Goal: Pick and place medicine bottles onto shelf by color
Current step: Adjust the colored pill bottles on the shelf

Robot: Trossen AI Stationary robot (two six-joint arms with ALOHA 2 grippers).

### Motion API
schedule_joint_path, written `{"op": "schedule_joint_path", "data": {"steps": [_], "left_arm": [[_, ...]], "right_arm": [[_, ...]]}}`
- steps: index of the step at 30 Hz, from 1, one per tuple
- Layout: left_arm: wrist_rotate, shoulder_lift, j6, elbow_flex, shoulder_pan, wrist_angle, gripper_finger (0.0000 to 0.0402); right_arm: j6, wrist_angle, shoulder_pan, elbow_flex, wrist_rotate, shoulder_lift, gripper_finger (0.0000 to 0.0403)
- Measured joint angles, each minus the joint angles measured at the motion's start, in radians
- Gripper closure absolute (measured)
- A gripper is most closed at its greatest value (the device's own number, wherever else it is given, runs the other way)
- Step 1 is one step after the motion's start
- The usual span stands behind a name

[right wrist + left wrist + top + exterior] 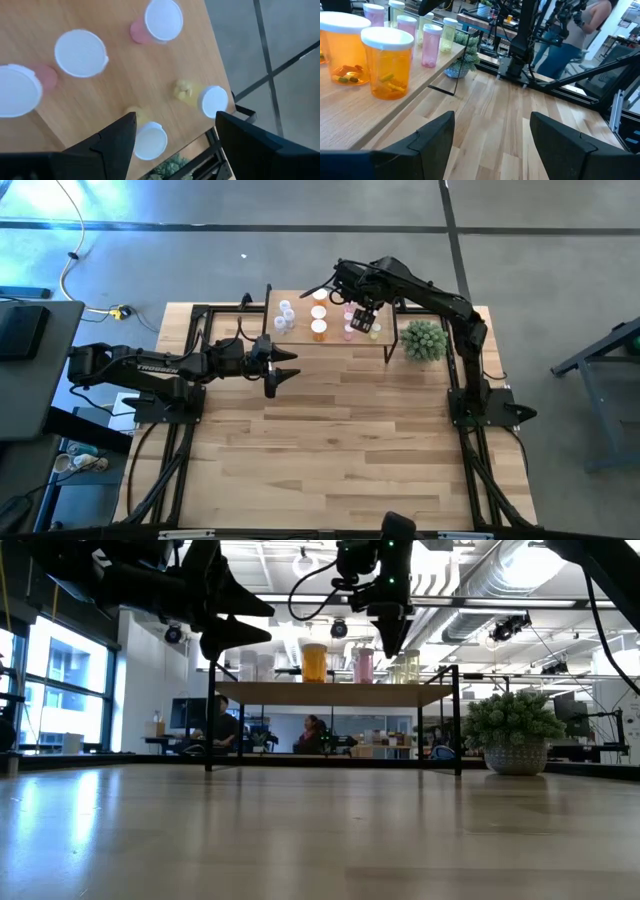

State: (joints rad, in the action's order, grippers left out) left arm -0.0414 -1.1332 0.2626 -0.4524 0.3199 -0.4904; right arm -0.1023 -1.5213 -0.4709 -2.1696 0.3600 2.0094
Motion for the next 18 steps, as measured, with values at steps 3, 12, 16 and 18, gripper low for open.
{"op": "schedule_joint_path", "data": {"steps": [3,12,16,18], "left_arm": [[0.000,0.000,0.000,0.000,0.000,0.000,0.0151],[0.000,0.000,0.000,0.000,0.000,0.000,0.0151],[0.000,0.000,0.000,0.000,0.000,0.000,0.0151],[0.000,0.000,0.000,0.000,0.000,0.000,0.0151]], "right_arm": [[0.001,-0.004,0.000,0.000,0.014,0.000,0.0139],[0.020,-0.021,0.000,0.000,0.041,0.000,0.0139],[0.027,-0.034,0.000,0.000,0.059,0.000,0.0139],[0.027,-0.033,0.001,0.000,0.059,0.000,0.0139]]}}
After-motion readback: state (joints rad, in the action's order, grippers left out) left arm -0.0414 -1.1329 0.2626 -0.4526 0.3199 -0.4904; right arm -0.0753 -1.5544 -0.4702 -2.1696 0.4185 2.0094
